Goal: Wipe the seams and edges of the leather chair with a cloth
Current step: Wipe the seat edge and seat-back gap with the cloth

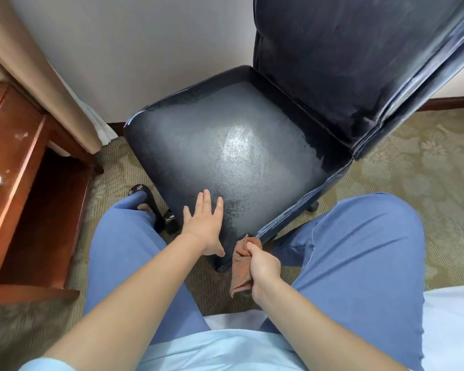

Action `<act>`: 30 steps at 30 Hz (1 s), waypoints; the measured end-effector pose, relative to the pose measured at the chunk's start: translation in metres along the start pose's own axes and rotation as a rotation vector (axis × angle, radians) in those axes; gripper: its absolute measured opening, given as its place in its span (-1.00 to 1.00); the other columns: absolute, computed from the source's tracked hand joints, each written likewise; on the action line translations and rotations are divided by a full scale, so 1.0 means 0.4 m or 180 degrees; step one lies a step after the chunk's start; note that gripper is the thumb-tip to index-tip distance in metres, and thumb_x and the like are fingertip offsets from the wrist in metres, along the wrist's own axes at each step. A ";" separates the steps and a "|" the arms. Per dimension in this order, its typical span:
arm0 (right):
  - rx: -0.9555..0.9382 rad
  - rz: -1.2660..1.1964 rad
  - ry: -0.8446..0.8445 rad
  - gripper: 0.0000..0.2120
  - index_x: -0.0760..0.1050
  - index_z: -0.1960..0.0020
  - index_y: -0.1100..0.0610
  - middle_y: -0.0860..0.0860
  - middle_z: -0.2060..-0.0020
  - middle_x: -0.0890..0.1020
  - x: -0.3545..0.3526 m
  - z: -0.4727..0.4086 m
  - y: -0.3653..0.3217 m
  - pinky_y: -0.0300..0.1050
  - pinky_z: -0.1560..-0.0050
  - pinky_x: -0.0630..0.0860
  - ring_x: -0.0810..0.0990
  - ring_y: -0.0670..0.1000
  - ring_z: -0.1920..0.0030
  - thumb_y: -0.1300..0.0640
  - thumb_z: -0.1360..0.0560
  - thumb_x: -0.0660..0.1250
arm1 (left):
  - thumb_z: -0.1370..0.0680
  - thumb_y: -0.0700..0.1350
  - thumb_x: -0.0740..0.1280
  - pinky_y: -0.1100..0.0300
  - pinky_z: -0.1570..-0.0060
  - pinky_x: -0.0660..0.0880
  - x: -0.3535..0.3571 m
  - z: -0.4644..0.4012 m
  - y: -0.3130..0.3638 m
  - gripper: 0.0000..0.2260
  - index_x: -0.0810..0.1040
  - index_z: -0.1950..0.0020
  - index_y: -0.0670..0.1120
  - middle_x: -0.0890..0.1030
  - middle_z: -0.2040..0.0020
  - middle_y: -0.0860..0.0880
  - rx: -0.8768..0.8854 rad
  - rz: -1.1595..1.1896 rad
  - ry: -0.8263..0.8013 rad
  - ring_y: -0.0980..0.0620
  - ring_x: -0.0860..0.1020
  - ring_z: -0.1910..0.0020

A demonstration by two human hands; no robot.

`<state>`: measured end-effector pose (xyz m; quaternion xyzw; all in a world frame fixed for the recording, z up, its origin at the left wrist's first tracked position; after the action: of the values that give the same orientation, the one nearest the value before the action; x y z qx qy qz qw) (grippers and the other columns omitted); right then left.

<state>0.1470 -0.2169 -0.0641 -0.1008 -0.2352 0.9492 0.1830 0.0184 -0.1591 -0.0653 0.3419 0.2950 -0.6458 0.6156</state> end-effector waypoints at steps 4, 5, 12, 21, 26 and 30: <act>-0.0205 -0.0160 0.0146 -0.83 0.52 0.22 0.20 0.09 0.30 0.59 0.001 -0.016 -0.017 -0.14 0.34 0.51 0.58 0.09 0.30 0.12 -0.48 0.37 | -0.35 0.06 0.51 -0.28 -0.45 -0.16 -0.002 -0.001 0.014 0.13 -0.32 -0.56 -0.06 -0.38 -0.50 -0.30 0.0037 -0.0101 -0.0011 -0.24 -0.36 -0.51; -0.0287 -0.0100 0.0205 -0.84 0.54 0.20 0.21 0.07 0.30 0.59 0.001 -0.027 -0.020 -0.08 0.28 0.55 0.59 0.10 0.27 0.12 -0.47 0.38 | -0.36 0.05 0.50 -0.28 -0.44 -0.18 -0.003 -0.002 0.016 0.12 -0.33 -0.56 -0.06 -0.38 -0.50 -0.31 0.0037 -0.0129 -0.0025 -0.25 -0.36 -0.50; -0.0675 0.0195 0.0347 -0.86 0.46 0.12 0.12 0.08 0.18 0.61 0.008 -0.053 -0.001 0.01 0.02 0.56 0.59 0.09 0.15 0.10 -0.46 0.41 | -0.36 0.10 0.46 -0.29 -0.44 -0.20 0.000 -0.002 0.024 0.11 -0.32 -0.56 -0.10 -0.41 -0.51 -0.22 0.0276 -0.0213 0.0037 -0.19 -0.39 -0.50; -0.0992 0.0074 0.0806 -0.85 0.46 0.08 0.10 0.04 0.14 0.61 -0.005 -0.082 -0.057 -0.09 0.03 0.49 0.56 0.04 0.15 0.08 -0.46 0.40 | -0.32 0.31 0.46 -0.32 -0.45 -0.15 0.001 -0.016 0.041 0.20 -0.33 -0.55 -0.13 -0.38 -0.54 -0.10 0.0694 -0.0737 0.0278 -0.11 -0.36 -0.52; -0.0954 0.0584 0.0561 -0.82 0.50 -0.02 0.10 0.00 0.11 0.61 -0.003 -0.066 -0.011 -0.18 0.17 0.36 0.51 -0.04 0.21 0.02 -0.49 0.36 | -0.31 0.24 0.51 -0.35 -0.43 -0.08 -0.013 -0.021 0.055 0.21 -0.33 -0.55 -0.10 -0.38 -0.55 -0.03 0.0761 -0.0692 0.0153 -0.11 -0.34 -0.53; -0.0978 0.0523 0.0649 -0.81 0.51 -0.02 0.10 0.01 0.10 0.63 -0.006 -0.069 -0.023 -0.18 0.16 0.39 0.54 -0.03 0.19 0.02 -0.48 0.38 | -0.30 0.21 0.53 -0.35 -0.42 -0.02 -0.019 -0.015 0.062 0.21 -0.32 -0.56 -0.10 -0.35 -0.56 -0.03 0.0714 -0.0672 0.0143 -0.11 -0.31 -0.54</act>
<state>0.1595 -0.1990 -0.0836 -0.2420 -0.3485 0.8988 0.1103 0.0435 -0.1513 -0.0619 0.3899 0.2690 -0.7281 0.4955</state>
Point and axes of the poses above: each hand's wrist, its own z-axis away from the middle knuckle, its own x-axis out of the palm, y = z × x, the point moved 1 cm from there along -z, towards the middle knuckle
